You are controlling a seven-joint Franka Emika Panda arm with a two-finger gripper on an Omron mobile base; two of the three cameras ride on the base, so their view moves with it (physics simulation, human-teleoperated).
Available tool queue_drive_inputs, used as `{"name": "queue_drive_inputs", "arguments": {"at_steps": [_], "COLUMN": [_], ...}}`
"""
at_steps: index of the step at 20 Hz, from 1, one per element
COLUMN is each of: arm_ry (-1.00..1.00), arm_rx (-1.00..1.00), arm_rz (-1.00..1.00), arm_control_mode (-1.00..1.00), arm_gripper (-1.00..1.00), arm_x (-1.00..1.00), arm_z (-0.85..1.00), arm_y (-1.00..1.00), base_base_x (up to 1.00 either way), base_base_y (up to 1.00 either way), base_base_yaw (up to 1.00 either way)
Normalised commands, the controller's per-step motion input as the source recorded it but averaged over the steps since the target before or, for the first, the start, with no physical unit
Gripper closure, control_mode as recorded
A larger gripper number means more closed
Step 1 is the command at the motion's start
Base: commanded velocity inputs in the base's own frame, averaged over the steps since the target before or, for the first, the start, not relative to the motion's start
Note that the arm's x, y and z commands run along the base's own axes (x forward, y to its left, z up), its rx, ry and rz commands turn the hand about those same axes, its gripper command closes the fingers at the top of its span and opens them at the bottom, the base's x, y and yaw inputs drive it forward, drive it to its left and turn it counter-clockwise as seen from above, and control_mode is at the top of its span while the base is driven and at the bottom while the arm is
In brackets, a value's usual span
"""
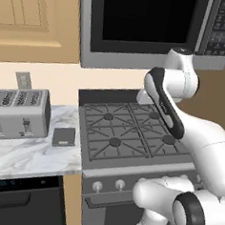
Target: Open the microwave door.
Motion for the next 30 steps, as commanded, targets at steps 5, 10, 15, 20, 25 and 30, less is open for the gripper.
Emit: {"name": "queue_drive_inputs", "arguments": {"at_steps": [5,10,15,20,25,30], "arm_ry": [-0.08,-0.39,-0.41,-0.33,-0.20,-0.08], "arm_rx": [0.00,0.00,0.00,0.00,0.01,0.02], "arm_rz": [0.00,0.00,0.00,0.00,0.00,0.00], "arm_control_mode": [-1.00,-1.00,-1.00,-1.00,-1.00,-1.00], "arm_gripper": [-1.00,-1.00,-1.00,-1.00,-1.00,-1.00], "arm_x": [-0.26,-0.49,-0.46,-0.34,-0.08,-0.05], "arm_z": [0.00,0.06,0.39,0.66,0.89,0.94], "arm_y": [-0.03,-0.18,-0.13,-0.07,-0.18,-0.31], "base_base_x": [0.00,0.00,0.00,0.00,0.00,0.00], "base_base_y": [0.00,0.00,0.00,0.00,0.00,0.00], "base_base_yaw": [0.00,0.00,0.00,0.00,0.00,0.00]}}
